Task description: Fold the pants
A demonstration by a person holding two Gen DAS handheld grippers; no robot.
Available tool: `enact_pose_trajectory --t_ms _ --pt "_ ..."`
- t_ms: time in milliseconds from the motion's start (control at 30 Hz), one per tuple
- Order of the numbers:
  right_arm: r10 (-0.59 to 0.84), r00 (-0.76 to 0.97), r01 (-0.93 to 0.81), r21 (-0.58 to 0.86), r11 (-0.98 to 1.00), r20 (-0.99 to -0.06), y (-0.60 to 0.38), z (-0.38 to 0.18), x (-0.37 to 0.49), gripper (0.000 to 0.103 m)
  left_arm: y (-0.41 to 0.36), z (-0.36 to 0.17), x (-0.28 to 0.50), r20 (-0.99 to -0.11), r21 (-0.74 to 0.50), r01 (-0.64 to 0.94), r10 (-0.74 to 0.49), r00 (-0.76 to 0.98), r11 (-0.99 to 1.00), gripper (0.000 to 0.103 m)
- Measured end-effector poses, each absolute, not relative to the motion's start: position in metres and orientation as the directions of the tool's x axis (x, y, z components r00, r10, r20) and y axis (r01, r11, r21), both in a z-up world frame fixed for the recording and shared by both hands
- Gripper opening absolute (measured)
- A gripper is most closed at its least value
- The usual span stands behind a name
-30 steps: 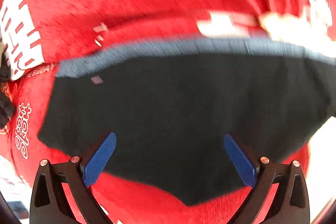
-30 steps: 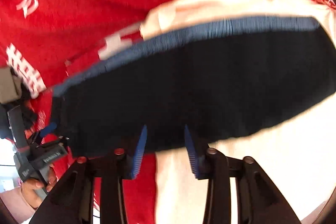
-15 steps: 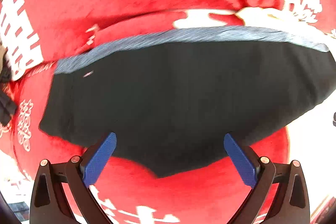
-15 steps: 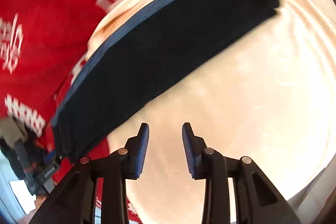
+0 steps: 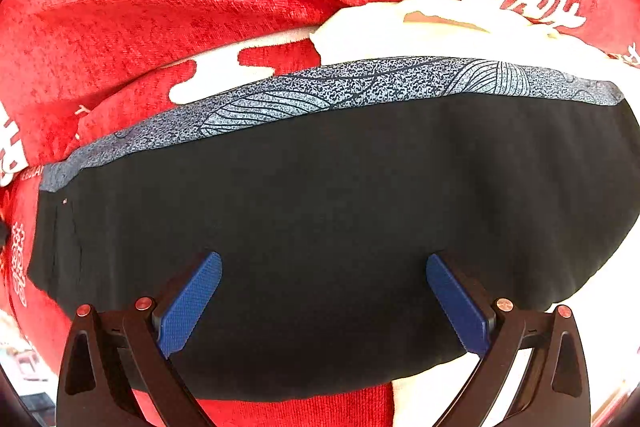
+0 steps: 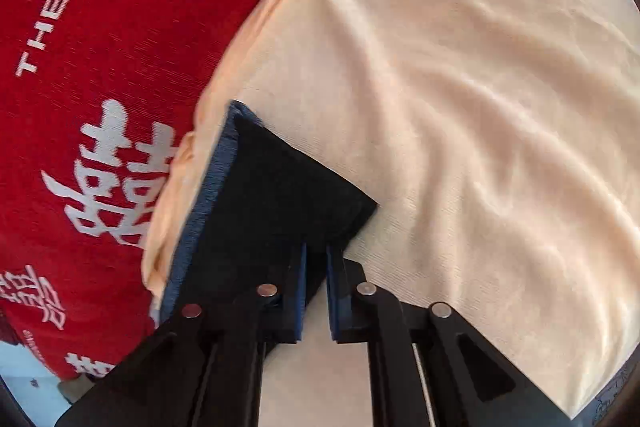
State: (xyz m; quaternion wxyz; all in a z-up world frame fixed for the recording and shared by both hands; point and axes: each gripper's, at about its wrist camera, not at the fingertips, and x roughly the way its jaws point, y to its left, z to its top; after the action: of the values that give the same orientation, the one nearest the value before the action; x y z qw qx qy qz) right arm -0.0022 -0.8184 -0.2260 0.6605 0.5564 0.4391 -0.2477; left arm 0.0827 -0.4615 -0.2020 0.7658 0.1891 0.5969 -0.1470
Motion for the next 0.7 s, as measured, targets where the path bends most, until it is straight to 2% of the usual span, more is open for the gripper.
enact_pose_trajectory --t_ms 67,133,167,233,533,700 --pt "0.152 0.502 0.789 0.523 0.323 -0.852 -0.819 -0.214 0.001 0.01 -0.461 -0.202 0.081 -0.969 0.12 0.453 0.005 0.248 0.883 0.103" --pt "0.161 0.438 0.798 0.465 0.382 -0.884 -0.82 -0.219 0.002 0.011 -0.463 -0.202 0.08 -0.967 0.132 0.457 0.013 0.254 0.88 0.103" --pt "0.169 0.419 0.81 0.451 0.374 -0.892 -0.82 -0.227 0.003 0.022 -0.466 -0.201 0.08 -0.966 0.146 0.463 0.025 0.258 0.874 0.103" --pt "0.175 0.43 0.822 0.464 0.33 -0.886 -0.823 -0.228 -0.007 0.035 -0.471 -0.2 0.079 -0.963 0.167 0.472 0.042 0.265 0.866 0.103" --pt "0.332 0.513 0.748 0.602 0.279 -0.791 -0.801 -0.236 -0.025 0.036 -0.481 -0.202 0.074 -0.96 0.187 0.46 0.062 0.272 0.868 0.103" --pt "0.271 0.456 0.778 0.527 0.341 -0.848 -0.792 -0.229 -0.009 0.036 -0.488 -0.195 0.074 -0.962 0.208 0.465 0.092 0.259 0.861 0.103"
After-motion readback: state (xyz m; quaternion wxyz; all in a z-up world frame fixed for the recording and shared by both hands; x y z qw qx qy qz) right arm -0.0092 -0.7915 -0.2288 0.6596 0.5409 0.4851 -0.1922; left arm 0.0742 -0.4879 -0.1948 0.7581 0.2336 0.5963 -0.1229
